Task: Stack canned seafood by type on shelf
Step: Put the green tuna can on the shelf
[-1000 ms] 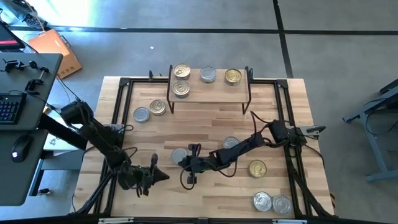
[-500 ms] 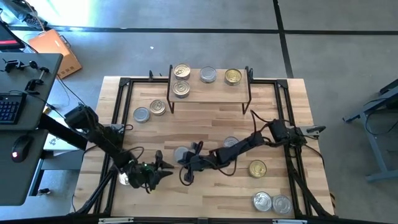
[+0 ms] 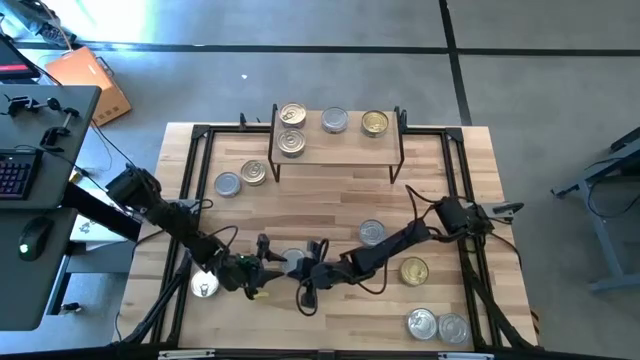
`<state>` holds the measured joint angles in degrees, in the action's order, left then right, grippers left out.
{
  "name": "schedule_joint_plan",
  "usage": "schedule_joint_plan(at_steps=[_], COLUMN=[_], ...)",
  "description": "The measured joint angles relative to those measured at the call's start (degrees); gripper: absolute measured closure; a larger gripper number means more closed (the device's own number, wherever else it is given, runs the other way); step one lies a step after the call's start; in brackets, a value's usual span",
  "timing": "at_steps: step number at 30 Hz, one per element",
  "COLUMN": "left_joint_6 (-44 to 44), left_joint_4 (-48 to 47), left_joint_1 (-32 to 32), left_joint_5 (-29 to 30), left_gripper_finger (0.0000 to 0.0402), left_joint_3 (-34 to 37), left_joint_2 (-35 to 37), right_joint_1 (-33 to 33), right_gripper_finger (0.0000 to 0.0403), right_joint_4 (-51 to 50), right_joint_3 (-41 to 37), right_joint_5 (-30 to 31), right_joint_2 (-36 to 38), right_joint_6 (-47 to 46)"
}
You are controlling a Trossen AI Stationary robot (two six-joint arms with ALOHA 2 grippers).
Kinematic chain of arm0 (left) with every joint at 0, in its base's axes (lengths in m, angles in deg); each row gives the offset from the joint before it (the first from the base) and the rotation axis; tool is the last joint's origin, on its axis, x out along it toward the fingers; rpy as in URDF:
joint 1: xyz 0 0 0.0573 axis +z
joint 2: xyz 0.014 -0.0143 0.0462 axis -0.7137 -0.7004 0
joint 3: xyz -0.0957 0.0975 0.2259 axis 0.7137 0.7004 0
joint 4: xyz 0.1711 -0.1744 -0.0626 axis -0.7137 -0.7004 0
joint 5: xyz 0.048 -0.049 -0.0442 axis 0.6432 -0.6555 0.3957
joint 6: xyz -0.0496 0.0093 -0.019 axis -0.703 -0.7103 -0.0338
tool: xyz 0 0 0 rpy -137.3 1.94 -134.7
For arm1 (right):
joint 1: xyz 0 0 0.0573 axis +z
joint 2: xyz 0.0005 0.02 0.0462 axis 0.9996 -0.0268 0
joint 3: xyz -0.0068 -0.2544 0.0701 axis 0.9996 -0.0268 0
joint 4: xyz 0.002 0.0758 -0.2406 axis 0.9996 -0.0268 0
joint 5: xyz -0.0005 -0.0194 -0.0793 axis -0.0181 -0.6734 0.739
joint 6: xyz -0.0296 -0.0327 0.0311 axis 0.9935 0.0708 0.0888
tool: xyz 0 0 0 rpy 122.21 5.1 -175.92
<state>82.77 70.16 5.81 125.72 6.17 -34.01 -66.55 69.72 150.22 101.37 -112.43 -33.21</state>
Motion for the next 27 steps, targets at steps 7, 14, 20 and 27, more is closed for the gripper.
schedule_joint_plan(at_steps=[7,14,20,27], left_joint_6=[1.5,1.5,-0.5,-1.6], left_joint_4=[-0.5,-1.6,-2.5,-1.3], left_joint_1=[2.0,3.2,5.1,5.4], left_joint_5=[-6.4,-12.6,-14.6,-14.9], left_gripper_finger=[0.0203,0.0257,0.0346,0.0394], left_joint_3=[0.0,0.0,-0.1,-0.1], left_joint_2=[0.0,-0.1,-0.1,-0.3], right_joint_1=[0.4,1.1,5.0,9.3], right_gripper_finger=[0.0402,0.0402,0.0403,0.0403], right_joint_4=[0.5,1.6,6.1,5.7], right_joint_3=[0.0,0.0,0.1,0.1], right_joint_5=[0.2,0.0,3.0,12.7], right_joint_2=[1.7,2.2,4.0,7.2], right_joint_6=[3.1,9.7,21.9,28.6])
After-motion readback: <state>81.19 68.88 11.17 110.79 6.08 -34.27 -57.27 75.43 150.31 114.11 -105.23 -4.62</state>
